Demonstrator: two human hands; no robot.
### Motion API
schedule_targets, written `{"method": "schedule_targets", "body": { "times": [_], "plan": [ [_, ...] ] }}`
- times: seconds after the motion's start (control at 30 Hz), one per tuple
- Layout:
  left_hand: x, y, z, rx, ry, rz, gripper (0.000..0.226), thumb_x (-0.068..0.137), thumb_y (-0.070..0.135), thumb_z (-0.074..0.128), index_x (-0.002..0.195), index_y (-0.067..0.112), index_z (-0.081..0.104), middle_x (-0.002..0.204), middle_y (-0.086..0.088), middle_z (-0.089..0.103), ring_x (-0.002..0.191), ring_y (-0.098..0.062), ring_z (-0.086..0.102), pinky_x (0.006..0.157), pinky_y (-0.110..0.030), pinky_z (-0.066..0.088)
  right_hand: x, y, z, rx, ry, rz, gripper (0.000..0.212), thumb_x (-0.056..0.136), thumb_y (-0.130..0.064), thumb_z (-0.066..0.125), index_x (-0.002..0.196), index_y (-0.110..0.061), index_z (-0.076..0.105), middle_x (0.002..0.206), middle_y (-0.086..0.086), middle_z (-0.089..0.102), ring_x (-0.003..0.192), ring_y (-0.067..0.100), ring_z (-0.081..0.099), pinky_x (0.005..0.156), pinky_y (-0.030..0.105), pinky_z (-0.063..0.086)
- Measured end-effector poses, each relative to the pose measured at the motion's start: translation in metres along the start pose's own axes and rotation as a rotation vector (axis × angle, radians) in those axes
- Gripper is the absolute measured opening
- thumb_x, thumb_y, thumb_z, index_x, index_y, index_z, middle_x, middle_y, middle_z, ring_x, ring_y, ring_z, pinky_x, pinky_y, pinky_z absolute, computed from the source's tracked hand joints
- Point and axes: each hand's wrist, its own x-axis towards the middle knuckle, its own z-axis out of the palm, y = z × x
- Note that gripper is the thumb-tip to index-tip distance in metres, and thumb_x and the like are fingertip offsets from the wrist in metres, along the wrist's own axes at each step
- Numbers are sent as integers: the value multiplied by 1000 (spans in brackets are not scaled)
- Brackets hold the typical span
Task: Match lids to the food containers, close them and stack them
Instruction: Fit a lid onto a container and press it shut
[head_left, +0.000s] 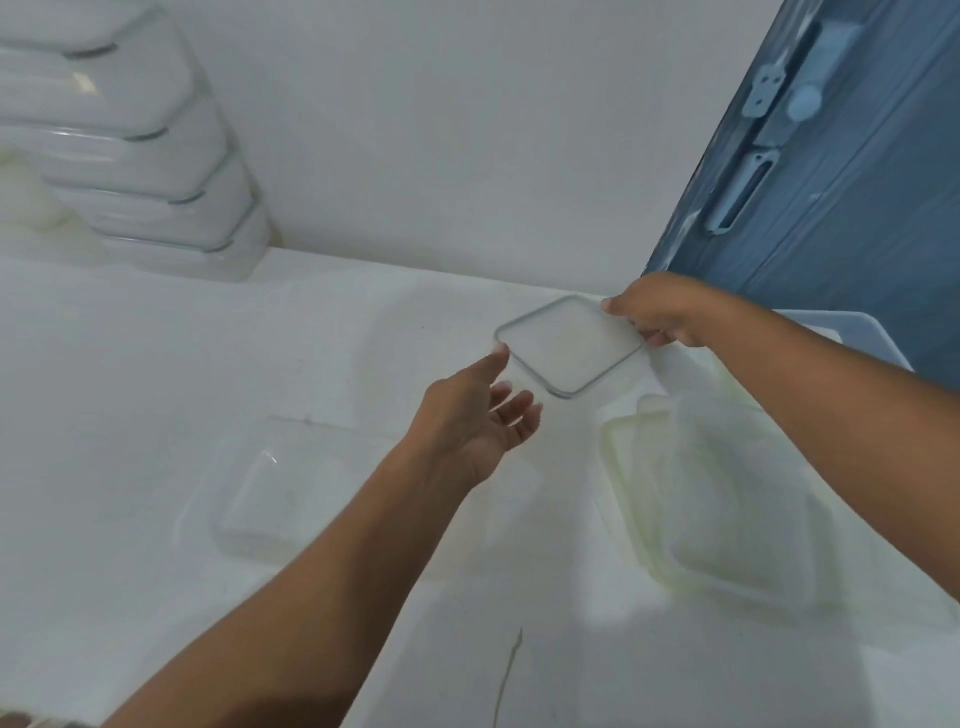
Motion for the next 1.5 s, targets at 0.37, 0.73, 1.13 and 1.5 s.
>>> {"method": "schedule_targets", "body": {
  "times": [0.37,0.73,1.13,1.5],
  "plan": [
    [-35,43,-48,191,-91,218,13,88,7,74,97,6,64,72,-5,51,50,-17,48,43,-26,39,-41,-24,6,490,-88,-10,38,82,-43,80,96,-14,61,76,2,53,59,14,44,52,28,34],
    [-69,112,-136,532,-101,502,17,94,20,69,87,7,61,67,-5,47,50,-19,39,45,-28,27,-160,-31,83,681,-138,-157,27,94,-43,66,83,-19,64,61,-2,51,57,17,41,51,29,33],
    [-70,138,-200,808,-45,551,22,91,39,75,83,19,68,75,-8,46,57,-21,34,48,-27,24,-221,-37,185,841,115,-84,50,85,-52,68,96,-3,67,85,4,65,79,22,57,68,37,44],
    [-57,132,-232,892,14,631,15,92,42,73,91,27,73,65,3,40,52,-14,34,50,-27,30,-233,-41,236,745,384,-165,26,90,-46,69,83,-22,69,67,-5,51,54,10,39,58,27,34]
  ]
}}
